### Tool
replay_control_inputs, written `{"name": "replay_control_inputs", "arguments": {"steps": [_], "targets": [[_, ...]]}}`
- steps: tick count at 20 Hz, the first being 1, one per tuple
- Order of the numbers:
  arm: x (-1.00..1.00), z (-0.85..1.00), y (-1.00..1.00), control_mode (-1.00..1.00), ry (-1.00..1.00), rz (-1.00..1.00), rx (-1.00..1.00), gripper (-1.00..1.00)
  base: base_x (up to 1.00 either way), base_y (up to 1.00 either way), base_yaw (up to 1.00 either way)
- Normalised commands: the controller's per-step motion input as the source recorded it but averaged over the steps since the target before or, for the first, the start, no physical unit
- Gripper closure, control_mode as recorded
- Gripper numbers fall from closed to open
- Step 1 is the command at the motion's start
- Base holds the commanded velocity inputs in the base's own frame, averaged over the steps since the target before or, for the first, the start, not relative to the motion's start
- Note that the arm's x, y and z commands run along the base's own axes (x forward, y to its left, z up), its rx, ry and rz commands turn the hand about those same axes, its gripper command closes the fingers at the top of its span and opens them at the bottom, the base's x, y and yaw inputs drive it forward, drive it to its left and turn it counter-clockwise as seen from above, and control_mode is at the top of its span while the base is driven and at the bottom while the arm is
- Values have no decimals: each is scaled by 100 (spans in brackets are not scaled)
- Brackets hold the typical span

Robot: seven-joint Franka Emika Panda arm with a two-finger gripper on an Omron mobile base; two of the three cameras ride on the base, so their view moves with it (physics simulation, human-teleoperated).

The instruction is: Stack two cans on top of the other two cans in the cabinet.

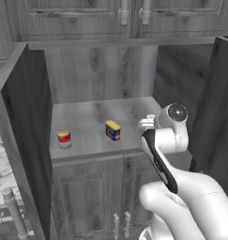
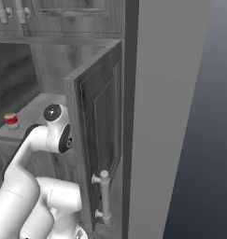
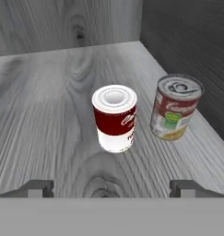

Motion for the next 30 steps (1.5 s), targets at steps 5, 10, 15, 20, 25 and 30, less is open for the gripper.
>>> {"name": "replay_control_inputs", "arguments": {"steps": [5,10,15,20,25,30], "targets": [[29,-9,0,-100,8,1,0,-100,0,0,0],[21,-18,-1,-100,0,0,0,-100,0,0,0],[21,-22,-4,-100,0,0,-1,-100,0,0,0],[24,-21,-8,-100,0,0,-1,-100,0,0,0],[16,-12,-7,-100,2,0,0,-100,0,0,0],[13,-11,0,-100,1,0,0,-100,0,0,0]]}}
